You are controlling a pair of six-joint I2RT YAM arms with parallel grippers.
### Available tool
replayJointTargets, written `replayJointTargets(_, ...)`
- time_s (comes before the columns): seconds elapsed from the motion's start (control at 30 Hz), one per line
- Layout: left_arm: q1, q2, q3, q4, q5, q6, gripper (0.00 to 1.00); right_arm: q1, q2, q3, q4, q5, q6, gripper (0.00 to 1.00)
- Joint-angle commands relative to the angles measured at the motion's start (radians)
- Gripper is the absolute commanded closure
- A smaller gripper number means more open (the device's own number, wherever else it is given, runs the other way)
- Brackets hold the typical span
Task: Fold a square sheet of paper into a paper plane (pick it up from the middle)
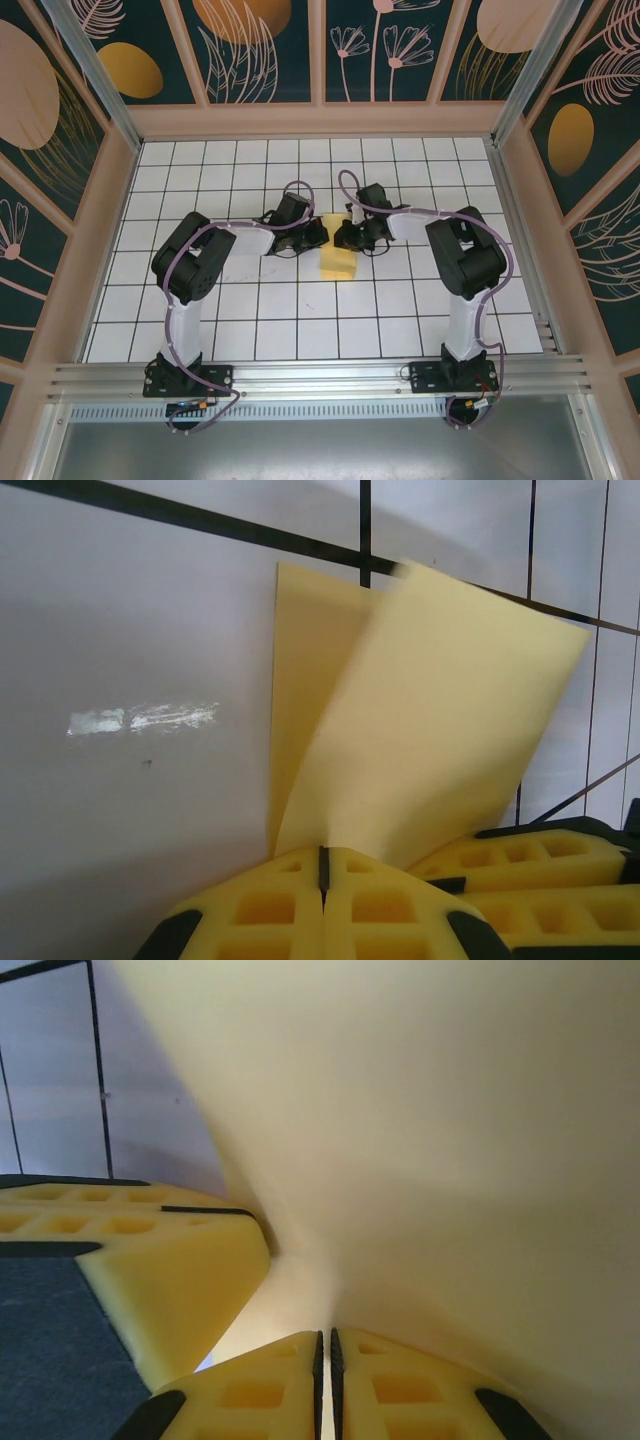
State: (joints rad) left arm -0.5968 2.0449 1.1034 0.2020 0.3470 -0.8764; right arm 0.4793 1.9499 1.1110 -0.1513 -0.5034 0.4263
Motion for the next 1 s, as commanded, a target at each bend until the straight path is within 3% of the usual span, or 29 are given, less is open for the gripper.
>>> replayJointTargets(0.0, -0.006, 0.092, -0.039, -0.124, -0.103, 0.023, 1.0, 0.0, 0.012, 0.011, -0.038, -0.029, -0.034, 0.88)
replayJointTargets(0.27, -0.006, 0.093, -0.043, -0.124, -0.109, 0.02, 1.0, -0.02, -0.104, -0.127, -0.08, -0.077, -0.107, 0.89)
replayJointTargets(0.57, -0.005, 0.09, -0.045, -0.124, -0.112, 0.02, 1.0, -0.057, -0.184, -0.278, -0.088, 0.002, -0.068, 0.89)
replayJointTargets(0.77, -0.006, 0.088, -0.043, -0.123, -0.11, 0.019, 1.0, -0.056, -0.286, -0.239, -0.046, -0.066, -0.054, 0.89)
replayJointTargets(0.97, -0.005, 0.086, -0.041, -0.124, -0.11, 0.02, 1.0, -0.006, -0.194, -0.165, -0.036, -0.091, -0.047, 0.89)
